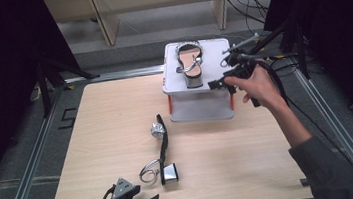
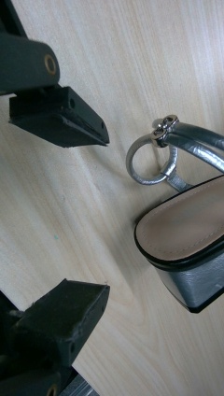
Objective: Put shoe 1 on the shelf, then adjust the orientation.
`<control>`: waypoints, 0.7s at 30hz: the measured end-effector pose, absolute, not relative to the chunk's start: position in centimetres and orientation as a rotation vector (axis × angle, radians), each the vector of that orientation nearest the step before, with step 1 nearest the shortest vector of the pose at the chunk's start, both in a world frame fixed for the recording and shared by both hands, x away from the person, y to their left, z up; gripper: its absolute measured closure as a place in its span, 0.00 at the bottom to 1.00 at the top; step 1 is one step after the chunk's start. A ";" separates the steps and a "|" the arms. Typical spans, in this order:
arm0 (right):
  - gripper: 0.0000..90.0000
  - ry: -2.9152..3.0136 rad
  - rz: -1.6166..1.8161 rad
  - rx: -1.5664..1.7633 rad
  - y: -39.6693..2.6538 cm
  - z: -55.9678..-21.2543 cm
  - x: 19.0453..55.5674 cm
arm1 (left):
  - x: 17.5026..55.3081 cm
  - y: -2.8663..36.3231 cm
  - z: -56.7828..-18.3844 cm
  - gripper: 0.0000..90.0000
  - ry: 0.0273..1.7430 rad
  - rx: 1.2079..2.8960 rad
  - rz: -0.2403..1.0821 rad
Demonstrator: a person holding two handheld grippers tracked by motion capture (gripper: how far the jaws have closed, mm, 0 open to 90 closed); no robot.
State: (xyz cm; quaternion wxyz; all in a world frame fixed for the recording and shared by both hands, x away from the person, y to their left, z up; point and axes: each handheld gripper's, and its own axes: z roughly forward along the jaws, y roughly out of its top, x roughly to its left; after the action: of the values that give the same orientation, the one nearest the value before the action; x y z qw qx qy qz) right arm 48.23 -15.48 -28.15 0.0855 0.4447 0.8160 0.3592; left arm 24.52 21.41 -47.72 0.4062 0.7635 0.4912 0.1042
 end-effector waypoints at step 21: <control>0.27 2.596 1.063 1.178 -17.0 -40.4 39.7 | 24.6 21.1 -47.7 0.27 1.209 1.923 0.260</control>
State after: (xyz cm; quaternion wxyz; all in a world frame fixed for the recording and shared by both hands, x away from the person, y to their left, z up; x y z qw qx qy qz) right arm 39.75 -16.97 -40.40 0.0494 0.3867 0.8522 0.3490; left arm 24.62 21.08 -47.65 0.4147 0.7653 0.4812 0.1037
